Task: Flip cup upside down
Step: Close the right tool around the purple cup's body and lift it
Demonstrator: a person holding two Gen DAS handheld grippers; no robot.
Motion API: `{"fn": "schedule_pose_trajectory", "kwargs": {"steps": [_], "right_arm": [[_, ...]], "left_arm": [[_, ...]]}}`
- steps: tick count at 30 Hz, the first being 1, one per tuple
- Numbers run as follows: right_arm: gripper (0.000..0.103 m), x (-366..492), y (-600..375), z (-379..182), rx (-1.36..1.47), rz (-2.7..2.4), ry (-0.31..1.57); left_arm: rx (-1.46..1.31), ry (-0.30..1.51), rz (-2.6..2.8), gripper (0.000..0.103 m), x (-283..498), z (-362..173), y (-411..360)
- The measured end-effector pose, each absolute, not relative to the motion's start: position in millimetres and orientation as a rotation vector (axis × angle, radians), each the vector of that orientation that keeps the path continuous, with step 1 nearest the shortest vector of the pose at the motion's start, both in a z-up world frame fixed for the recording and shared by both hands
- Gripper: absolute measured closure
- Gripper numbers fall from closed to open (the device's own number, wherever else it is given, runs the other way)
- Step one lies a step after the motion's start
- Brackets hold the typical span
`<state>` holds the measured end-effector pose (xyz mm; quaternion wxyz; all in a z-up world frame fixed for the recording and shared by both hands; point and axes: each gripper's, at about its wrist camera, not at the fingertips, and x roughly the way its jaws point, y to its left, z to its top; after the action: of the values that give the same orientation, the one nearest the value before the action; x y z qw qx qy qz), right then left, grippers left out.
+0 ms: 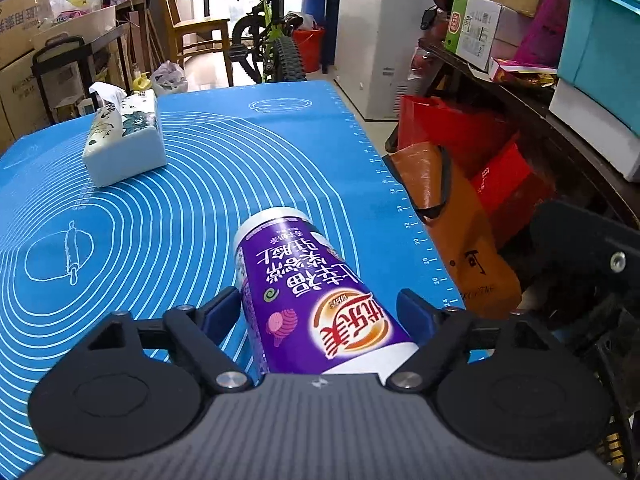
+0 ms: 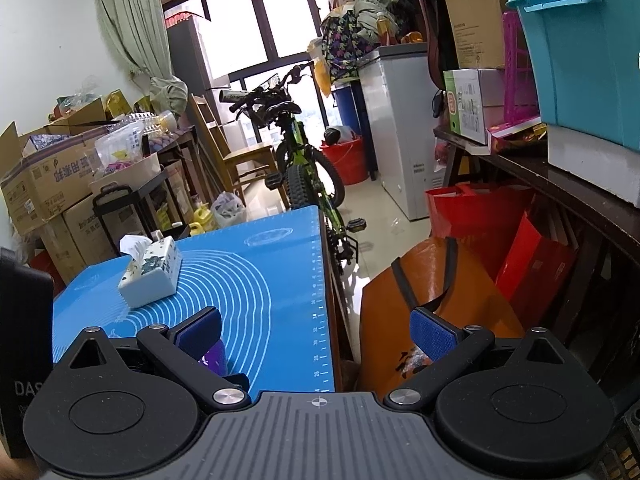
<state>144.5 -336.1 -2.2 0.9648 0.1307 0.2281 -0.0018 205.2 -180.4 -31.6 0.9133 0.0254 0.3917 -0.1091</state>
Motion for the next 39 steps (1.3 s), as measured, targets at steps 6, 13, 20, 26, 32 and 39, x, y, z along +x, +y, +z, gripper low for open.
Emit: {"fn": "schedule_pose_trajectory", "kwargs": {"steps": [6, 13, 20, 26, 32, 39], "right_arm": [[0.003, 142, -335, -2, 0.265, -0.004, 0.462], [0.003, 131, -331, 0, 0.263, -0.003, 0.459], [0.003, 120, -332, 3, 0.264, -0.004, 0.448], [0.003, 110, -328, 9, 0.26, 0.007, 0.439], [0.003, 95, -313, 16, 0.259, 0.047, 0.435], [0.003, 82, -268, 13, 0.241, 0.124, 0.468]], "left_arm": [[0.0, 0.82, -0.238, 0.026, 206, -26, -171], [-0.025, 0.861, -0.22, 0.029, 209, -24, -167], [-0.011, 0.839, -0.236, 0.032, 198, -13, -166], [-0.009, 0.845, -0.24, 0.032, 184, -4, -149], [0.039, 0.831, -0.213, 0.032, 159, 7, -116], [0.062, 0.839, -0.163, 0.032, 130, 5, -70]]}}
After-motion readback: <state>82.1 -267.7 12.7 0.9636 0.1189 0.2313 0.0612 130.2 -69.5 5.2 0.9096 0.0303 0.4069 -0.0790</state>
